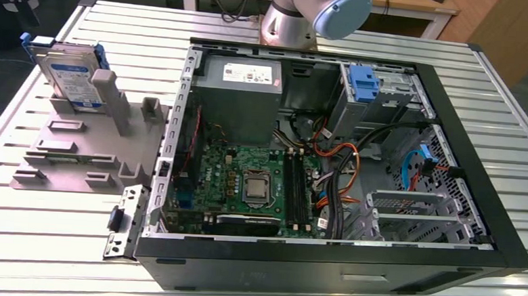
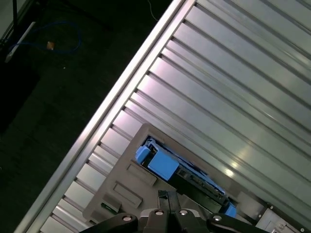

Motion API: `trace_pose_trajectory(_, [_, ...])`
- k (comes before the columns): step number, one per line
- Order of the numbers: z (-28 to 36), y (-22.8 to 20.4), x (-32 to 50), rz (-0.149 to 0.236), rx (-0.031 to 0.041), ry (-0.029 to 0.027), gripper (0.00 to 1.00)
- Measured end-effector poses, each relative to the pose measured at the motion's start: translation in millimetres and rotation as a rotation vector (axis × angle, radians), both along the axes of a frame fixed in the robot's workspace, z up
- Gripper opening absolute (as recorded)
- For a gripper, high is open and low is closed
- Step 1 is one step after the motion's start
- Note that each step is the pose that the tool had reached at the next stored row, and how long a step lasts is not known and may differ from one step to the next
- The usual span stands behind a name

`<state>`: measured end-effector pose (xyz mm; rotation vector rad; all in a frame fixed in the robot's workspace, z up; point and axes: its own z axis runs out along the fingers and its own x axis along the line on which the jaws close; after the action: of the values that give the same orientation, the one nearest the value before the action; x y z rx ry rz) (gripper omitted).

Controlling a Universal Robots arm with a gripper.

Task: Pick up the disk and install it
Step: 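Pick up the disk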

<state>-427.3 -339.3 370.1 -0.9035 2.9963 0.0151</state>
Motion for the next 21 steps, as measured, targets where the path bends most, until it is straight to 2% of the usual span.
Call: trace_pose_trajectory(21, [0.0, 0.0, 0.0, 0.101, 0.0, 0.0, 0.11])
